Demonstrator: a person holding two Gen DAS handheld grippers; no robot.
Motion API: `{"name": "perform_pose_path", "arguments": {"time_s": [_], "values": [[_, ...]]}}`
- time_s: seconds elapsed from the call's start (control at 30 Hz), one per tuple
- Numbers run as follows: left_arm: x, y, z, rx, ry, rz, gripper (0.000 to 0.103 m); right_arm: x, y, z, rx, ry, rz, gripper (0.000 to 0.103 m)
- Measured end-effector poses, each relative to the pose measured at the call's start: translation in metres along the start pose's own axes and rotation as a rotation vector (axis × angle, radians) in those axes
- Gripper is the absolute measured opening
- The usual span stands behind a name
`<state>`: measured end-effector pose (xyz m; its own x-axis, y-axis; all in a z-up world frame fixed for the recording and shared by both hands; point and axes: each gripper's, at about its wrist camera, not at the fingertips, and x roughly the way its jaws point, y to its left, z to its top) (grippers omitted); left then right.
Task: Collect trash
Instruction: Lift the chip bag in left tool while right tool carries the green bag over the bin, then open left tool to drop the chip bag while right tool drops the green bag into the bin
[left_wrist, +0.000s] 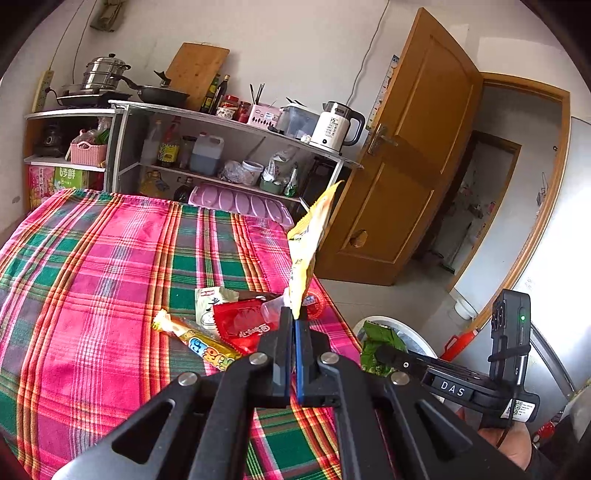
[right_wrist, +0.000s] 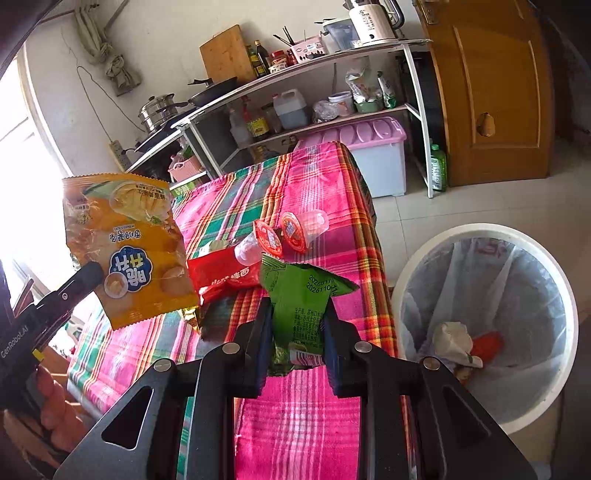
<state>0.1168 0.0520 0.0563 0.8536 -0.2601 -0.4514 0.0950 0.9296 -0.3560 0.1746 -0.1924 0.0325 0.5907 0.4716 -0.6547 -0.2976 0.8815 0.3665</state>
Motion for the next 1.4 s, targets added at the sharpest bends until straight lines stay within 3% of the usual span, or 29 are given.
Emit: {"name": "perform_pose_path", "arguments": {"time_s": [0.57, 1.0, 1.4], "values": [[0.076, -0.09, -0.015, 0.127, 0.141, -0.141, 0.001, -0.041, -0.083, -0.004, 0.119, -0.067, -0.132, 0.026], [0.141, -0.13, -0.038, 0.162, 0.274, -0.189, 0.001, -0.033, -0.138, -0.007, 0.206, -0.036, -0.198, 0.026], [0.172, -0.145, -0.051, 0.151, 0.363, -0.202, 0.003, -0.025, -0.164, -0.012, 0.257, -0.017, -0.221, 0.047]]}}
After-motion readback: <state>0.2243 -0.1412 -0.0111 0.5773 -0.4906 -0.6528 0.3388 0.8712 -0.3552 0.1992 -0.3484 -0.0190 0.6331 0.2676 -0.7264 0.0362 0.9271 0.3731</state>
